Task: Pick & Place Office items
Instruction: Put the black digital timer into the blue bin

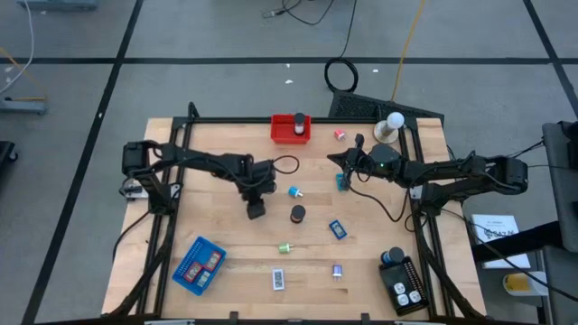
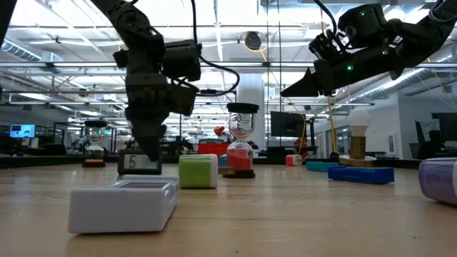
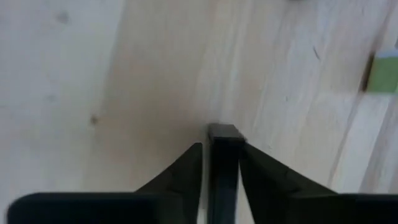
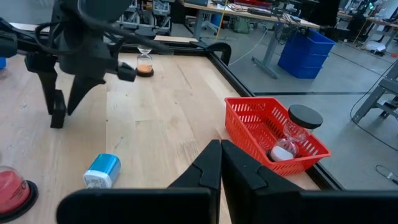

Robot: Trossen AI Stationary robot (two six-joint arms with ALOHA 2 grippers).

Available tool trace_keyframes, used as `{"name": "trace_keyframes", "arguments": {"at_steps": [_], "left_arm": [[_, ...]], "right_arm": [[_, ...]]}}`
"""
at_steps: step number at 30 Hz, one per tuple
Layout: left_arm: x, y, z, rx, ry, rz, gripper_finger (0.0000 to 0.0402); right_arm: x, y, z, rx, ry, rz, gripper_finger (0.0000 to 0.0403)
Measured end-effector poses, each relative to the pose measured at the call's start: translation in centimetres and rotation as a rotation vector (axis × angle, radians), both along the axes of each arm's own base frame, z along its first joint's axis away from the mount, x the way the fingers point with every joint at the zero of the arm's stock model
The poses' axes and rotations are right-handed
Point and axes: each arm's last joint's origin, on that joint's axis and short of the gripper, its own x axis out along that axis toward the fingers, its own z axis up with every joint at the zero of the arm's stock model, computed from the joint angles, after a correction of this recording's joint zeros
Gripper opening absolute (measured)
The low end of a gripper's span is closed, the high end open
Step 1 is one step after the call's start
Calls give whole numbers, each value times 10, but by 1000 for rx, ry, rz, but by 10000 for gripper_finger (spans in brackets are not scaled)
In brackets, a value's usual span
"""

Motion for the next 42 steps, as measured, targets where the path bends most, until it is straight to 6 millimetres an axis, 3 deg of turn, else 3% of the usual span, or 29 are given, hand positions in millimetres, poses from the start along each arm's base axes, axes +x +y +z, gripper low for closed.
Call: {"name": "trace_keyframes", "arguments": {"at_steps": [6, 11, 17, 22, 30, 42], "left_arm": [[3, 3, 20, 84, 90, 0, 182], [7, -8, 38, 224, 177, 11, 220], [8, -33, 31, 255, 190, 47, 247], [4, -37, 13, 238, 184, 176, 264], [0, -36, -4, 281, 125, 182, 249], [-8, -36, -14, 302, 137, 128, 176]], "right_arm": [[0, 0, 0, -1, -3, 0, 4], [0, 0, 0, -1, -3, 0, 4], [0, 0, 0, -1, -3, 0, 4], [0, 0, 0, -1, -3, 0, 4], [0, 0, 0, 0, -3, 1, 4], [0, 0, 1, -2, -6, 1, 4]]}}
